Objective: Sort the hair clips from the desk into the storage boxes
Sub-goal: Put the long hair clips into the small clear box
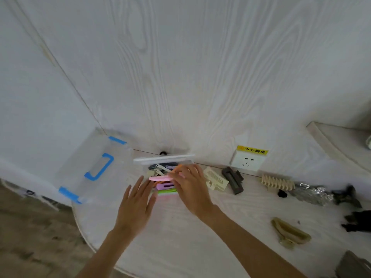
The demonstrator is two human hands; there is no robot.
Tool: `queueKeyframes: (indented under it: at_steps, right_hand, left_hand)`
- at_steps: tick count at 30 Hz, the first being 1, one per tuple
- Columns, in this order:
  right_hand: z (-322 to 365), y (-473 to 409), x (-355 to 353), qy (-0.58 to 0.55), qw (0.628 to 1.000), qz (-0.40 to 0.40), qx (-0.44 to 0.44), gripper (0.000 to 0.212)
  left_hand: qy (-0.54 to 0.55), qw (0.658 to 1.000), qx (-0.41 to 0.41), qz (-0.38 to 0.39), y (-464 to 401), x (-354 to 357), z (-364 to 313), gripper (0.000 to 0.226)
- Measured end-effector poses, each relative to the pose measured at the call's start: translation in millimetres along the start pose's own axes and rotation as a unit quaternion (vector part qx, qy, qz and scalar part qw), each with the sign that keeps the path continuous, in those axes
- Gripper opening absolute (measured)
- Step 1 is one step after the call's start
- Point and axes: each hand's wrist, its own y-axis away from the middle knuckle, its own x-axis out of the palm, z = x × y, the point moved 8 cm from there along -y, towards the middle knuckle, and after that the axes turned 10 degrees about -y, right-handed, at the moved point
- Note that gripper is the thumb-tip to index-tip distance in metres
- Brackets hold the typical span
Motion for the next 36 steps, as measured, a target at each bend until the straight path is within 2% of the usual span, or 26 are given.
queueKeyframes:
  at_steps: [3,7,11,14,16,18,20,23,26,28,31,33,36]
  right_hand:
    - [3.7,-9.8,26.5,-0.035,0.997,0.059,0.026,0.019]
    - [-0.7,3.3,13.9,-0.097,0.993,0.068,0.023,0.026]
    - [-44.3,40.1,-19.5,-0.018,0.997,0.026,0.066,0.038]
    - [-84.6,67.8,-21.1,0.09,0.984,0.095,0.121,0.047]
    - [-101.1,80.0,-18.8,0.121,0.972,0.141,0.14,0.049]
    - [-109.5,85.5,-21.3,0.129,0.966,0.169,0.145,0.05]
    - [-115.9,87.0,-27.6,0.139,0.959,0.187,0.161,0.06]
    - [-121.8,92.7,-36.0,0.166,0.956,0.194,0.147,0.07]
    - [-121.8,94.1,-41.4,0.173,0.961,0.181,0.121,0.076]
    - [-120.4,93.6,-42.8,0.157,0.964,0.174,0.123,0.079]
    - [-119.2,94.2,-51.1,0.105,0.971,0.167,0.136,0.076]
    - [-118.1,98.2,-64.0,0.06,0.978,0.144,0.135,0.065]
    - [-133.0,119.2,-105.9,0.018,0.984,0.076,0.162,0.044]
  left_hand:
    - [0.005,1.0,-0.001,0.006,-0.6,0.2,-1.5,0.066]
    - [0.05,0.996,-0.03,-0.063,0.9,-24.0,-9.1,0.053]
    - [0.108,0.978,-0.045,-0.172,2.1,-66.0,-35.3,0.02]
    - [0.093,0.974,0.032,-0.203,-11.5,-82.7,-80.5,0.018]
    - [0.068,0.978,0.102,-0.167,-28.4,-75.4,-114.3,0.019]
    - [0.019,0.985,0.147,-0.089,-45.5,-58.8,-143.1,0.025]
    - [-0.073,0.983,0.166,-0.004,-59.6,-38.5,-160.2,0.032]
    - [-0.261,0.944,0.182,0.087,-69.4,-18.0,-173.8,0.032]
    - [-0.342,0.913,0.195,0.109,-74.7,-10.5,-182.6,0.026]
    - [-0.336,0.913,0.209,0.105,-78.6,-7.8,-186.6,0.022]
    - [-0.276,0.934,0.209,0.089,-76.9,-10.9,-187.9,0.019]
    - [-0.205,0.958,0.189,0.066,-67.9,-15.8,-181.3,0.018]
    - [-0.079,0.976,0.2,-0.02,-59.4,-37.4,-191.6,0.011]
